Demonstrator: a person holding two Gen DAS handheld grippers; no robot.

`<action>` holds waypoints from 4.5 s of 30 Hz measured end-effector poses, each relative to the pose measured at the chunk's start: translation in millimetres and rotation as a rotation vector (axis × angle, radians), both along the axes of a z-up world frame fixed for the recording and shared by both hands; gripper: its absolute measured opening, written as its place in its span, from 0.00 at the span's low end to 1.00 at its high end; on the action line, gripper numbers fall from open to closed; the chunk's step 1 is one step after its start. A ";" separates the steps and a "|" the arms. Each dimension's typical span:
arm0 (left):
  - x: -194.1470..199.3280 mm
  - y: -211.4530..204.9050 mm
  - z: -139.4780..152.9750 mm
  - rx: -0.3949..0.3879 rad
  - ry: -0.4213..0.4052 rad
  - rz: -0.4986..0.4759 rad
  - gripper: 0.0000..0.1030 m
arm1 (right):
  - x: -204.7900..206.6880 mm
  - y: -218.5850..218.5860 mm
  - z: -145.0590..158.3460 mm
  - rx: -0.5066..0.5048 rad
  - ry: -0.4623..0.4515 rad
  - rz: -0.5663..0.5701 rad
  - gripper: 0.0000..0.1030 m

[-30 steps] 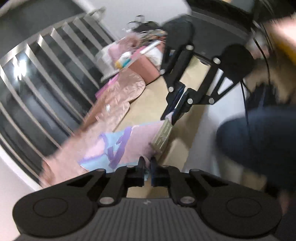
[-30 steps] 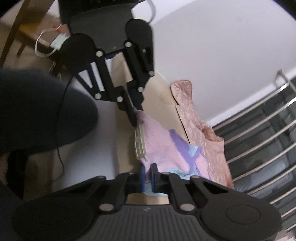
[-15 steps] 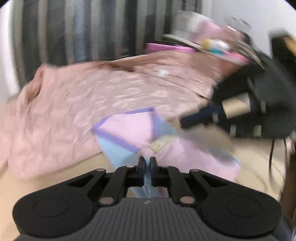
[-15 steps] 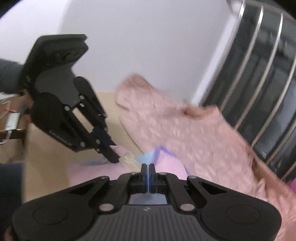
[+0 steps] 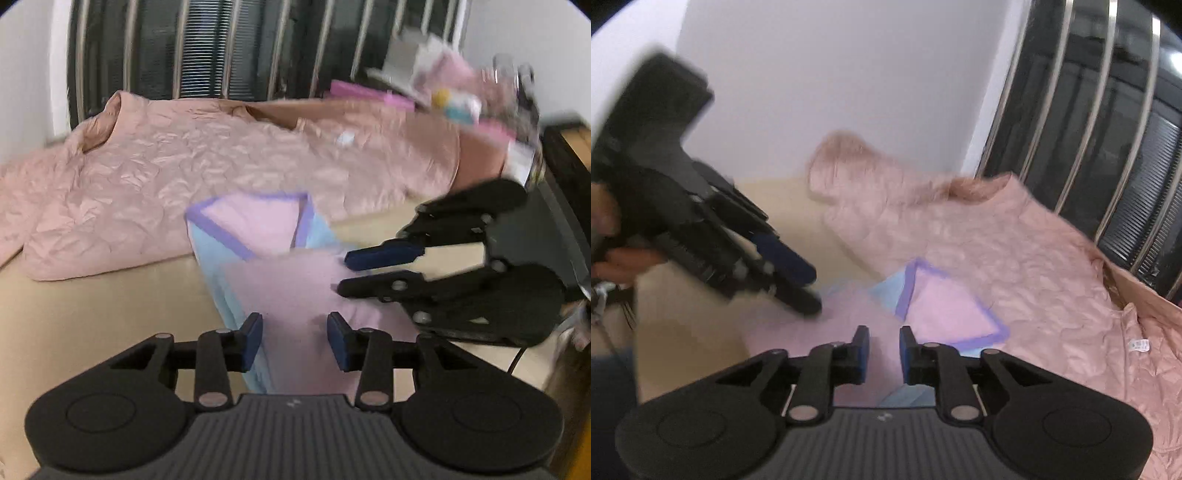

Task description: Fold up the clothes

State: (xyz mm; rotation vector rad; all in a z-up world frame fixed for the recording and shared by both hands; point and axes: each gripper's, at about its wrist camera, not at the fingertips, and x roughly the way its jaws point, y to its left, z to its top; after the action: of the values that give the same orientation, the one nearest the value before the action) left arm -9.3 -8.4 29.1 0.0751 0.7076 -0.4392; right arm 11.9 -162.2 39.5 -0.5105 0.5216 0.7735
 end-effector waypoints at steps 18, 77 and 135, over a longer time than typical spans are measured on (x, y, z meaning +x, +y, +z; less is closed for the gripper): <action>9.7 44.7 33.4 -0.117 0.007 0.178 0.58 | -20.8 -25.1 3.9 0.067 0.129 -0.187 0.22; -68.6 28.0 6.1 -0.055 -0.031 0.376 0.72 | -86.9 -28.5 1.6 0.356 0.166 -0.292 0.47; -106.1 11.8 -16.8 -0.144 0.043 0.210 0.47 | -101.7 -39.3 -34.3 0.302 0.105 -0.420 0.42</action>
State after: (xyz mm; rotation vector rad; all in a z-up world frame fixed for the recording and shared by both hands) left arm -115.4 3.5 12.3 -0.1437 0.7158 -0.2894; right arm -89.8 -201.5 5.2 -0.0732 0.5734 0.4637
